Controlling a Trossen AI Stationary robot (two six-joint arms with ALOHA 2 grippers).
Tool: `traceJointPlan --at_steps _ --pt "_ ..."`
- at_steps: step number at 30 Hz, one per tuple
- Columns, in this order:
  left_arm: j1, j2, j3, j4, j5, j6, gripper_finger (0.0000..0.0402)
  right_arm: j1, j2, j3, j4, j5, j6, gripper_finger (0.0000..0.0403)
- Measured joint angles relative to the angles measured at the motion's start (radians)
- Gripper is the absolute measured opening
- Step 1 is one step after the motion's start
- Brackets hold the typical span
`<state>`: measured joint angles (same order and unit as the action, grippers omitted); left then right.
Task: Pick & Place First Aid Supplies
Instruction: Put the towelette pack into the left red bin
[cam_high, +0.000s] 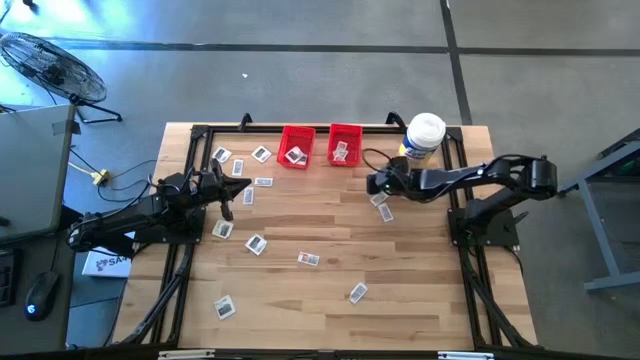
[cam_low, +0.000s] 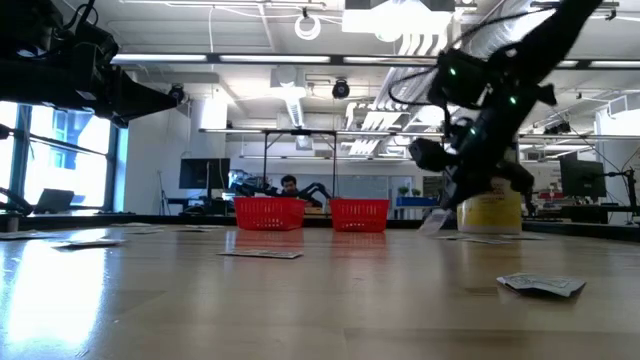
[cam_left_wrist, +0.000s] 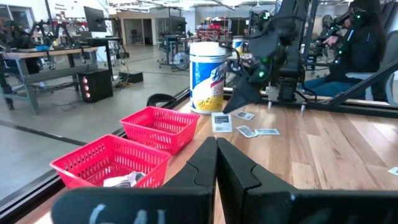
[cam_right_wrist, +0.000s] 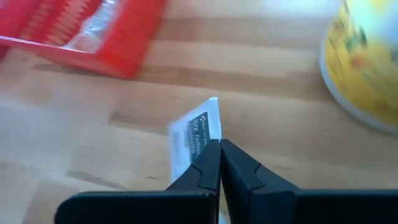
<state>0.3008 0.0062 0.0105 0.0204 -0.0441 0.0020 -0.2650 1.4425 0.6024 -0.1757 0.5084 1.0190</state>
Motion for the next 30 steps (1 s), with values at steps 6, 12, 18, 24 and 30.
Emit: traceJointPlan --at_steps 6,12,18,24,30 --pt "0.0 0.0 0.0 0.0 0.0 0.0 0.0001 0.063 -0.001 0.227 -0.188 0.069 -0.081 0.0001" --pt "0.0 0.0 0.0 0.0 0.0 0.0 0.0001 0.109 -0.002 0.376 -0.267 0.081 -0.131 0.0" --pt "0.0 0.0 0.0 0.0 0.0 0.0 0.0001 0.145 0.026 0.42 -0.163 0.085 -0.178 0.0" --pt "0.0 0.0 0.0 0.0 0.0 0.0 0.0001 0.134 0.16 0.488 -0.026 0.044 -0.24 0.0" --pt "0.0 0.0 0.0 0.0 0.0 0.0 0.0001 0.089 0.361 0.665 0.088 -0.01 -0.361 0.0"
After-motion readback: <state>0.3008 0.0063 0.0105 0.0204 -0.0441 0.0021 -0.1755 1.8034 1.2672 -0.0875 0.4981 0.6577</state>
